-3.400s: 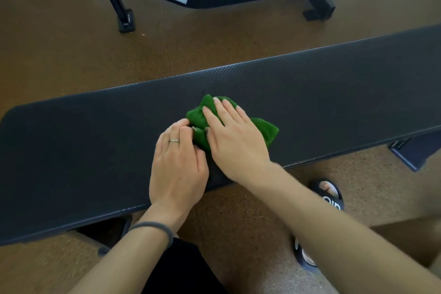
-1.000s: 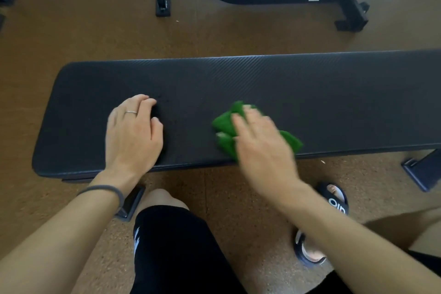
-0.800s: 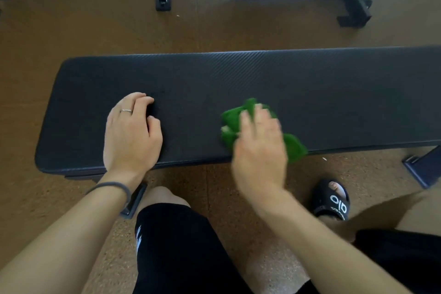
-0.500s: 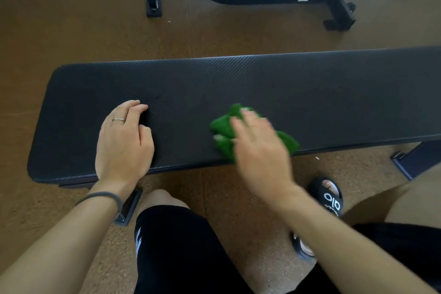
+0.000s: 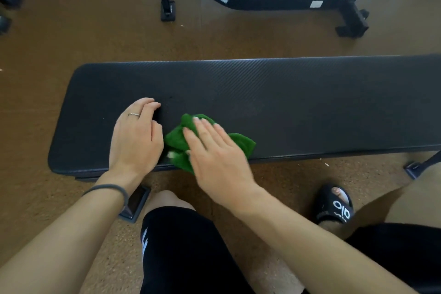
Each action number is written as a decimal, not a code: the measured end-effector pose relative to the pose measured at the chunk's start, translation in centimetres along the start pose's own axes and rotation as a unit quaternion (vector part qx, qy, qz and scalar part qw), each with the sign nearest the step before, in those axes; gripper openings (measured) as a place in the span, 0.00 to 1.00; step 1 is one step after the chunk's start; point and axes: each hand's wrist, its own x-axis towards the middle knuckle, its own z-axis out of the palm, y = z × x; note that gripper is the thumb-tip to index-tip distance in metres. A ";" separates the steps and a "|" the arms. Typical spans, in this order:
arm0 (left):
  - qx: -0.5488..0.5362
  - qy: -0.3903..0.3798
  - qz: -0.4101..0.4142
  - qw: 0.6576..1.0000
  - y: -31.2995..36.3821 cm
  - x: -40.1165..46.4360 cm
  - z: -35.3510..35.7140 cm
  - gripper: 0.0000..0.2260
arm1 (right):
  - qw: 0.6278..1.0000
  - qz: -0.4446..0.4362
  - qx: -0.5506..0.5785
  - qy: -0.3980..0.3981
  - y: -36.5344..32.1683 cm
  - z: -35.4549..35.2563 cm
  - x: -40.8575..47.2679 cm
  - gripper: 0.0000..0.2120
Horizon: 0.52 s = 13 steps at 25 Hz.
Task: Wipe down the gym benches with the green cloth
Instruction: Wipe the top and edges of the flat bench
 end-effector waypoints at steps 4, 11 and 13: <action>0.048 0.010 -0.024 0.999 -1.2 -0.6 -0.9 0.18 | 0.999 -0.015 -0.035 -0.039 3.9 -1.7 -4.6 0.23; 0.037 0.004 -0.036 0.999 -1.6 -0.2 -0.5 0.18 | 0.996 0.003 0.009 -0.088 3.0 0.2 12.2 0.25; 0.036 0.002 -0.039 0.999 -1.5 -0.3 -0.6 0.18 | 0.994 0.027 0.015 -0.107 2.9 0.9 15.6 0.25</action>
